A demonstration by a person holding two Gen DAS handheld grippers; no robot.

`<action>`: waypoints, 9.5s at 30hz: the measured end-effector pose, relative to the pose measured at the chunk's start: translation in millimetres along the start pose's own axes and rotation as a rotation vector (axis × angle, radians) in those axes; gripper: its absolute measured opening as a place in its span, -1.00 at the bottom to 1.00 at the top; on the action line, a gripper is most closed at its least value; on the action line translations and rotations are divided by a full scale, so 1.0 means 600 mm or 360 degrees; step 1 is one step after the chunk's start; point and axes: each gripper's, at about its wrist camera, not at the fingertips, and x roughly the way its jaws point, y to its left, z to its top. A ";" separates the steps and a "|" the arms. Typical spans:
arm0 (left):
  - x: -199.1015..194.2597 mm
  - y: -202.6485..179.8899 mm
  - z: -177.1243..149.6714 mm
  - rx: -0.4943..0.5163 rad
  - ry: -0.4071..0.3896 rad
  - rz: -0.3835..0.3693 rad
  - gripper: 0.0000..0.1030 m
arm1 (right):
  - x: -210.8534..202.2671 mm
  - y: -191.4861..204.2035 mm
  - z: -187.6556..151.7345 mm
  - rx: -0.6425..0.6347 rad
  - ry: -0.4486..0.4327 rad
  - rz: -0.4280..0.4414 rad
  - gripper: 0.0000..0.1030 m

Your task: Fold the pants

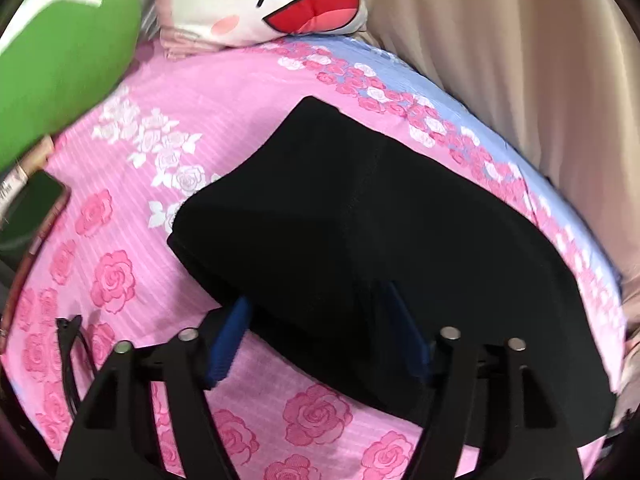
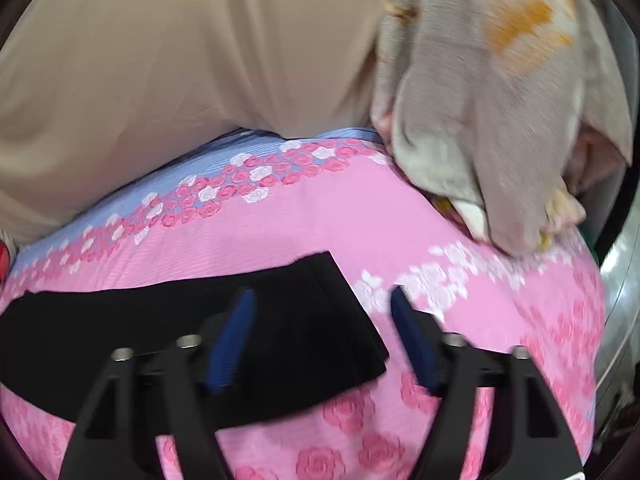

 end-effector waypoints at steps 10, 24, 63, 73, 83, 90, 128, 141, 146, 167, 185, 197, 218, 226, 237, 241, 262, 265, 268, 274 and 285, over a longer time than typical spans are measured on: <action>-0.002 0.007 0.020 -0.0020 -0.0022 -0.0007 0.12 | 0.107 0.047 0.040 -0.0104 0.0169 -0.0005 -0.87; -0.052 -0.001 -0.017 0.0042 -0.0207 0.0250 0.39 | 0.055 -0.083 -0.004 0.0246 0.0047 -0.0012 0.04; -0.100 -0.052 -0.086 0.0184 -0.0237 -0.0003 0.70 | -0.048 0.501 -0.102 -0.0464 0.0218 0.0859 0.54; -0.026 0.022 -0.014 -0.0144 -0.0089 -0.0096 0.77 | 0.056 0.279 -0.108 0.0092 0.0440 0.0635 0.67; -0.007 0.003 -0.004 -0.0167 -0.0094 -0.0020 0.81 | 0.010 0.341 -0.120 -0.0033 0.0272 0.0647 -0.63; 0.025 -0.046 0.001 -0.0022 -0.0196 0.0265 0.41 | 0.011 0.298 -0.130 0.0012 0.0303 0.0626 -0.65; -0.030 -0.167 -0.122 -0.0127 -0.0013 -0.0066 0.71 | -0.124 0.379 -0.200 -0.0497 0.0113 0.0342 -0.73; -0.012 -0.195 -0.108 -0.0095 -0.0075 0.0020 0.39 | -0.126 0.449 -0.210 -0.0439 0.0160 0.0652 0.09; -0.028 -0.209 -0.101 -0.0130 -0.0036 -0.0116 -0.65 | -0.171 0.314 -0.175 -0.0237 0.0021 0.0415 0.26; -0.072 -0.249 -0.099 -0.0106 -0.0109 -0.0148 -0.66 | -0.078 0.152 -0.183 0.0159 0.0240 0.0564 -0.62; -0.144 -0.249 -0.124 0.0002 -0.0134 -0.0100 -0.66 | -0.135 0.109 -0.192 0.0182 0.0151 0.0331 -0.16; -0.222 -0.687 -0.286 0.0904 -0.0130 -0.0698 0.80 | -0.183 0.186 -0.186 0.0020 0.0032 0.0521 0.06; -0.184 -0.436 -0.262 0.0562 -0.0232 -0.0031 0.79 | -0.061 0.387 -0.218 -0.0033 0.0502 0.1085 0.32; -0.180 -0.445 -0.255 0.0545 -0.0217 -0.0117 0.79 | -0.203 0.378 -0.148 -0.0226 0.0120 0.1016 -0.69; -0.093 -0.557 -0.323 0.0675 0.0065 -0.0364 0.82 | -0.113 0.131 -0.202 0.0072 0.0255 0.0397 -0.17; -0.058 -0.600 -0.343 0.0674 0.0212 -0.0484 0.82 | -0.143 0.117 -0.186 0.0127 0.0150 0.0337 0.46; -0.063 -0.471 -0.304 0.0615 0.0370 -0.0579 -0.57 | -0.152 0.265 -0.223 0.0027 0.0313 0.0913 -0.14; -0.028 -0.431 -0.325 0.0526 0.0462 -0.0555 -0.39 | -0.119 0.283 -0.270 -0.0062 0.0349 0.0689 0.28; -0.057 -0.440 -0.325 0.0579 0.0332 -0.0498 -0.37 | -0.161 0.262 -0.244 0.0026 0.0244 0.0625 0.17; -0.137 -0.506 -0.318 0.0780 -0.0081 -0.0314 -0.38 | -0.222 0.369 -0.164 -0.0346 0.0089 0.0735 -0.87; -0.043 -0.529 -0.339 0.0821 0.0024 -0.0121 -0.16 | -0.098 0.370 -0.143 -0.0259 0.0216 0.0586 -0.84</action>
